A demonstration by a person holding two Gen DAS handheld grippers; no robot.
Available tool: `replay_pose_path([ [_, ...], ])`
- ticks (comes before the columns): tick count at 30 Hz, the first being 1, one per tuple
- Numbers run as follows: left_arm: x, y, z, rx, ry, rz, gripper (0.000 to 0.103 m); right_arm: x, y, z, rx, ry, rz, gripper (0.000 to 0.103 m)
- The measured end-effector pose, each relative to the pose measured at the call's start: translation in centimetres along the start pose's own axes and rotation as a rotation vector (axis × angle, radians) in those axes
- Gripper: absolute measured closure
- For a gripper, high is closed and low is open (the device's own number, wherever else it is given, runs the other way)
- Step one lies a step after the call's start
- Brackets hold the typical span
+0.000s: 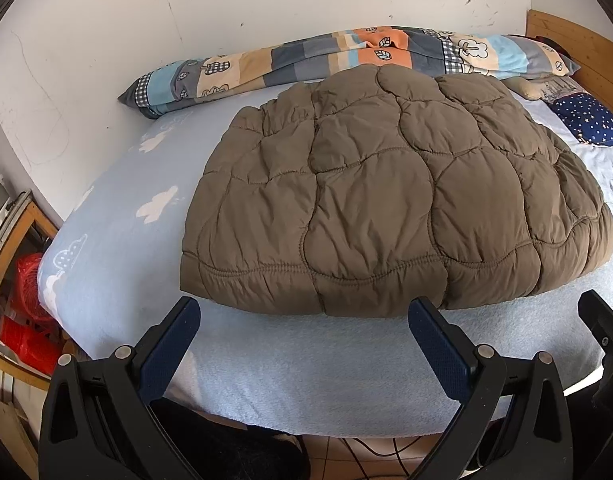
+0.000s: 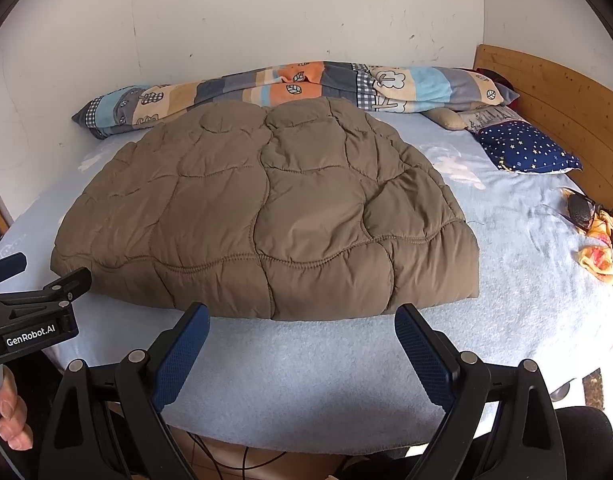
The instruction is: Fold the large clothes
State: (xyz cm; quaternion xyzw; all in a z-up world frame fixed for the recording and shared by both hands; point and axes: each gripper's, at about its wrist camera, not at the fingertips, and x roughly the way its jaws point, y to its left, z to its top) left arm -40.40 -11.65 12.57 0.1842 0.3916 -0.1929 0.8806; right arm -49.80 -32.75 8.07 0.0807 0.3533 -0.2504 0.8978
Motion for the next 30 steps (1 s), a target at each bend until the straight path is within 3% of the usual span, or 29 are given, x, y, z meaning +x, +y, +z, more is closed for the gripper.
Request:
replay_pose_path([
  [30,0.34,0.74,0.04,-0.02,0.029,-0.017,0.0,-0.23,-0.31,-0.08,0.01,-0.011,0.006,0.007],
])
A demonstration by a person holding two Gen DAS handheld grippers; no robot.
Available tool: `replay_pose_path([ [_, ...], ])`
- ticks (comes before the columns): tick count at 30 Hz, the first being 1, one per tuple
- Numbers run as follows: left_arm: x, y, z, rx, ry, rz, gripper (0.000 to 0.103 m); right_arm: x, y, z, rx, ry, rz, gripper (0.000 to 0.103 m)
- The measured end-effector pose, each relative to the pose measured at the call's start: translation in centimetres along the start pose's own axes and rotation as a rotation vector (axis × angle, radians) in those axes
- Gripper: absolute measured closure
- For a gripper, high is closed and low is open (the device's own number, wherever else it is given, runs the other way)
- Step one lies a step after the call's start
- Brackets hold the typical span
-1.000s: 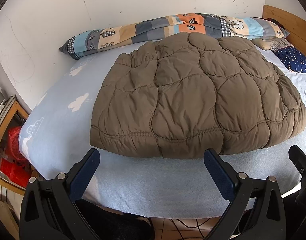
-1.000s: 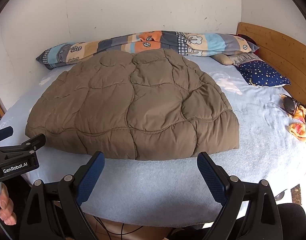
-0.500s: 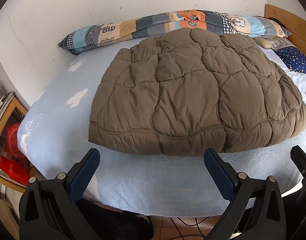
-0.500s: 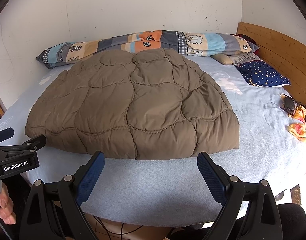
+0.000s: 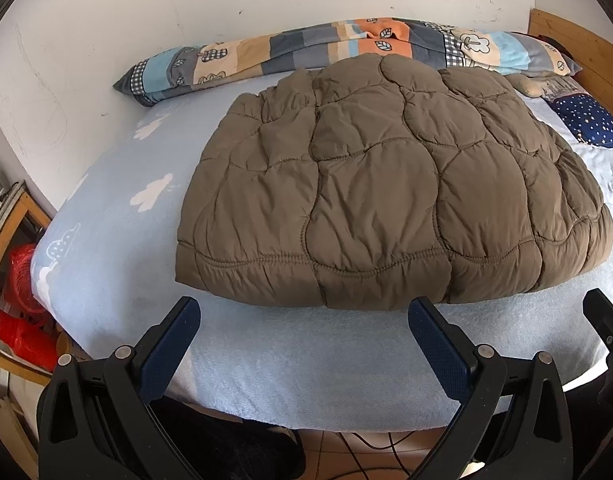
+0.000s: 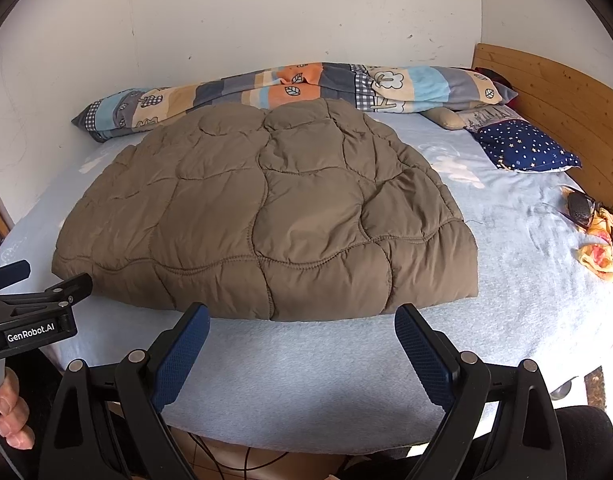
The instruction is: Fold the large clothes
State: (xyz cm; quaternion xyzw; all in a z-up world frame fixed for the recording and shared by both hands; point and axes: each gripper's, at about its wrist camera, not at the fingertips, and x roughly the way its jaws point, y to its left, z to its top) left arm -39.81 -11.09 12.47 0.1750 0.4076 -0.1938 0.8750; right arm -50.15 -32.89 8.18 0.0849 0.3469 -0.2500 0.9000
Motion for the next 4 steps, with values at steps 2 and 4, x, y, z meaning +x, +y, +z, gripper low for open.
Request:
replay_pose_path([
  [2,-0.63,0.18,-0.11,-0.019,-0.034,0.021,0.0,-0.1,-0.08,0.05,0.005,-0.007,-0.002,0.007],
  [4,-0.85,0.19,-0.06,-0.016,-0.041,0.017,0.0,-0.08,-0.18,0.05,0.013,-0.007,-0.004,0.007],
])
